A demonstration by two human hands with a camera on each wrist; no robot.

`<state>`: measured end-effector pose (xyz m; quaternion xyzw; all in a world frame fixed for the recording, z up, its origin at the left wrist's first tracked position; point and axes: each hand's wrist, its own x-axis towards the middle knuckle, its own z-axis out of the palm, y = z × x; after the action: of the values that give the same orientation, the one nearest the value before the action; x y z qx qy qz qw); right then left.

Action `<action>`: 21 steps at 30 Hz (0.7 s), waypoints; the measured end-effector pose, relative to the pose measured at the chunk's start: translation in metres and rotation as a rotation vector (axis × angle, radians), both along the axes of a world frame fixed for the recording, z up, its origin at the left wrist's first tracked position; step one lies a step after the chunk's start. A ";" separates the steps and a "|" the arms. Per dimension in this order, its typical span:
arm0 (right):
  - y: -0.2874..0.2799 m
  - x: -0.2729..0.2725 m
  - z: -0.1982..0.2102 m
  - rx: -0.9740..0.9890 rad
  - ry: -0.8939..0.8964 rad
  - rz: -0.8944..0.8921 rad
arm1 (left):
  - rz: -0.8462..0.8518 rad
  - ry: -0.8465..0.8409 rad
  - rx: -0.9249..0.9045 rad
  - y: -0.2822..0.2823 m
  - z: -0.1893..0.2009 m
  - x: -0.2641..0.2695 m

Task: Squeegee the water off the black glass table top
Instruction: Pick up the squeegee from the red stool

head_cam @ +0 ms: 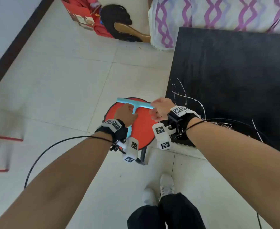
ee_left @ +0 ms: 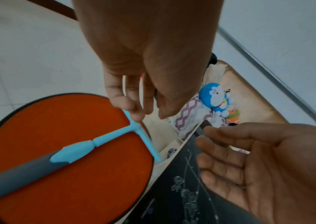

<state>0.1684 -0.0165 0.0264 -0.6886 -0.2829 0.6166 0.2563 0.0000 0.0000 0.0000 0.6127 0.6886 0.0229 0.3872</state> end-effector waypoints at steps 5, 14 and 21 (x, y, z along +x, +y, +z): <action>-0.002 0.000 -0.064 -0.002 -0.017 0.018 | -0.026 0.147 -0.063 -0.003 -0.070 -0.006; -0.006 0.007 -0.063 -0.020 0.027 -0.021 | -0.092 0.186 -0.176 -0.008 -0.089 -0.018; -0.015 0.038 0.064 -0.021 0.046 -0.132 | -0.146 -0.153 -0.060 0.001 0.047 0.027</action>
<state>0.2066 -0.0314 0.0909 -0.6939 -0.2244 0.6169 0.2959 0.0269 0.0005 0.0465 0.6457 0.6110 0.0206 0.4574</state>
